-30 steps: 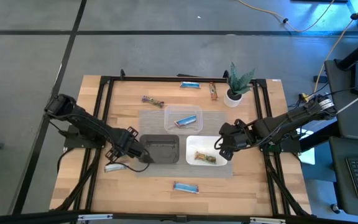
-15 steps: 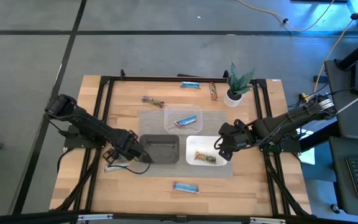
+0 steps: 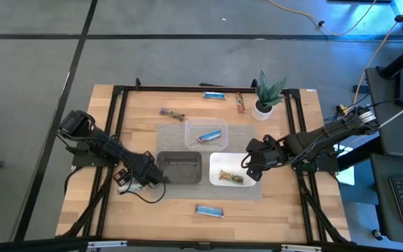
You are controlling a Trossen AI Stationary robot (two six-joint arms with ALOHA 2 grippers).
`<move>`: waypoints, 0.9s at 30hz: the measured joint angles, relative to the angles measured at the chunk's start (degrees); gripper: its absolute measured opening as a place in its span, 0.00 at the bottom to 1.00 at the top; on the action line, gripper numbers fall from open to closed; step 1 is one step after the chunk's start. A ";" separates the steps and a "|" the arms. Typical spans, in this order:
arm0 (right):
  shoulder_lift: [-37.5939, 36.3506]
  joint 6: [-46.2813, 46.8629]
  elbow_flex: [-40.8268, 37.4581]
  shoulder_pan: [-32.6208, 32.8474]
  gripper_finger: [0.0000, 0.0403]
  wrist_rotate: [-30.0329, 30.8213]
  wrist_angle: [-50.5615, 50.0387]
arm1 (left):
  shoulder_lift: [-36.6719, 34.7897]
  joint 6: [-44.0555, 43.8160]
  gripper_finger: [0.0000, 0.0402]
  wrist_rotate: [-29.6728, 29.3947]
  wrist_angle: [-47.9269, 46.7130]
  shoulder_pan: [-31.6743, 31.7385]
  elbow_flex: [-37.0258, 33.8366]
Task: Pick and place Granola Bars by type
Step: Put the bottom blue granola bar into the black bin
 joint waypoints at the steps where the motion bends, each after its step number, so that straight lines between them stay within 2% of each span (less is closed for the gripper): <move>1: 0.00 -0.02 0.00 0.00 0.63 0.00 0.00 | -0.02 -0.55 0.65 -0.13 0.04 -0.29 0.09; 15: -0.02 -0.15 0.00 0.00 0.63 0.02 -0.02 | -0.07 -18.00 0.45 -3.20 1.48 -1.02 0.59; 27: -0.02 -1.55 0.02 0.00 0.63 -0.35 0.00 | -0.09 -31.02 0.34 1.10 -3.32 -0.96 1.89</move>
